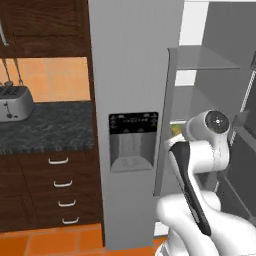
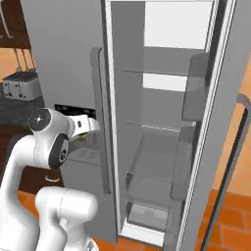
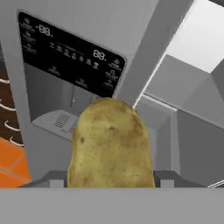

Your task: Place one potato and one chicken drumstick in each tupperware on the nearby counter, to pack two identical lunches.

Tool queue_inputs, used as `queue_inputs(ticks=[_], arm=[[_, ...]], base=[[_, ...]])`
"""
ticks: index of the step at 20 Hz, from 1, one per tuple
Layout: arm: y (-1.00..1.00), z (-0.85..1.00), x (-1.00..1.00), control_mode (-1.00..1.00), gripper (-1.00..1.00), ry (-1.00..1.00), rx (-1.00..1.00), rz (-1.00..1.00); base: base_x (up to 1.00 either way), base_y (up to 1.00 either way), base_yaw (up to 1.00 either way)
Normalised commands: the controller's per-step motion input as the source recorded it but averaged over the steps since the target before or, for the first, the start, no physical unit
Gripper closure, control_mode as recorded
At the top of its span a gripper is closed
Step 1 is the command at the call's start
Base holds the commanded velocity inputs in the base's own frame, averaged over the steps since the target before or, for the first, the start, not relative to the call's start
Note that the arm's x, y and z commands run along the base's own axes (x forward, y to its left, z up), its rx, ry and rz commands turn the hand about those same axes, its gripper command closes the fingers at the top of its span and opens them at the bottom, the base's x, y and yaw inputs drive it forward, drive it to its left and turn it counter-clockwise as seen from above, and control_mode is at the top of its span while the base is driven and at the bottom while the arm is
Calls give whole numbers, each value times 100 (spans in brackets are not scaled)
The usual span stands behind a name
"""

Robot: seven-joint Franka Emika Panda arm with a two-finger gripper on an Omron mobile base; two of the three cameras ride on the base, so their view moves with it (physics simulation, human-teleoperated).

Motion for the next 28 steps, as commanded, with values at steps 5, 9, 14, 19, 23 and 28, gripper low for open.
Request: queue_inputs(ticks=[5, 9, 14, 19, 23, 28], arm=[[0, 0, 0, 100, 100, 0, 0, 0], [0, 0, 0, 100, 100, 0, 0, 0], [0, 0, 0, 100, 100, 0, 0, 0], [0, 0, 0, 100, 100, 0, 0, 0], [0, 0, 0, 100, 100, 0, 0, 0], [0, 0, 0, 100, 100, 0, 0, 0]], base=[[18, 100, 11], [81, 100, 5], [67, 100, 1], [14, 100, 0], [29, 100, 0], [44, 100, 0]])
